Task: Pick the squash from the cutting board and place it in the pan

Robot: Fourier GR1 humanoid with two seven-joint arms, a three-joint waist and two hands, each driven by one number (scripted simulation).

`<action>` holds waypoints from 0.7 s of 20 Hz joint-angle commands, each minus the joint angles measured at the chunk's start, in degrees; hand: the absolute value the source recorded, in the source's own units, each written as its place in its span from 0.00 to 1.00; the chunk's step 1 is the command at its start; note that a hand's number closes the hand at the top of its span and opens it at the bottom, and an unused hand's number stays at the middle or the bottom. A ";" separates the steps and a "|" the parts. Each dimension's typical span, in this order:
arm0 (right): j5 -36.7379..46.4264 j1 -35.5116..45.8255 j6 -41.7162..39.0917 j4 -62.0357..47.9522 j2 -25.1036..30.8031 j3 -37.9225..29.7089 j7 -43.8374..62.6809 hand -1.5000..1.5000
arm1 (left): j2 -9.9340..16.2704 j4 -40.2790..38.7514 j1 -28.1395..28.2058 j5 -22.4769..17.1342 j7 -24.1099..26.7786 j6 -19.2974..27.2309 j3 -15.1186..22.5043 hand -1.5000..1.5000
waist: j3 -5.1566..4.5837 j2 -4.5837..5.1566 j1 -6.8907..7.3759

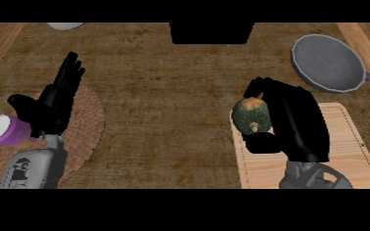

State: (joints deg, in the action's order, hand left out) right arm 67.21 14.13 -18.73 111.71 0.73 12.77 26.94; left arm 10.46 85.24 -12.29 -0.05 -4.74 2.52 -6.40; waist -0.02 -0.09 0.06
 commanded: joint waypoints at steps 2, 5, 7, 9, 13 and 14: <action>-4.03 5.94 1.81 0.87 -0.70 -8.62 0.71 1.00 | 1.61 -3.75 -2.03 -1.01 2.03 -1.02 -2.55 0.50 | 0.01 0.16 -0.21; -9.47 8.41 5.58 -3.60 0.81 -16.87 -2.44 1.00 | -1.87 1.80 2.75 0.69 0.43 0.53 1.41 0.50 | 0.05 0.10 0.29; -15.21 11.29 8.05 -7.88 -0.21 -22.42 -4.13 1.00 | -0.14 -1.11 -2.22 -0.17 -0.29 0.49 -0.87 0.50 | 0.06 0.30 0.12; -17.92 13.48 8.30 -12.18 2.88 -27.01 -5.64 1.00 | -0.19 3.15 4.06 -0.74 1.08 -1.53 0.22 0.50 | 0.05 0.16 0.62; -19.05 16.98 11.80 -27.82 13.19 -34.66 -15.29 1.00 | -0.13 2.02 0.12 -0.52 -1.95 -0.75 0.15 0.50 | 0.08 0.42 0.95; -19.93 18.50 9.90 -27.62 16.49 -36.59 -14.79 1.00 | -0.62 -1.26 -1.96 1.06 0.12 0.86 0.00 0.50 | 0.05 0.42 0.36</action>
State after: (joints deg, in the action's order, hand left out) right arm 48.85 29.50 -10.31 92.64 10.14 -17.82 16.54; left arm 9.86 85.16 -12.98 0.36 -4.75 2.79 -6.26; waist 0.04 0.26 0.46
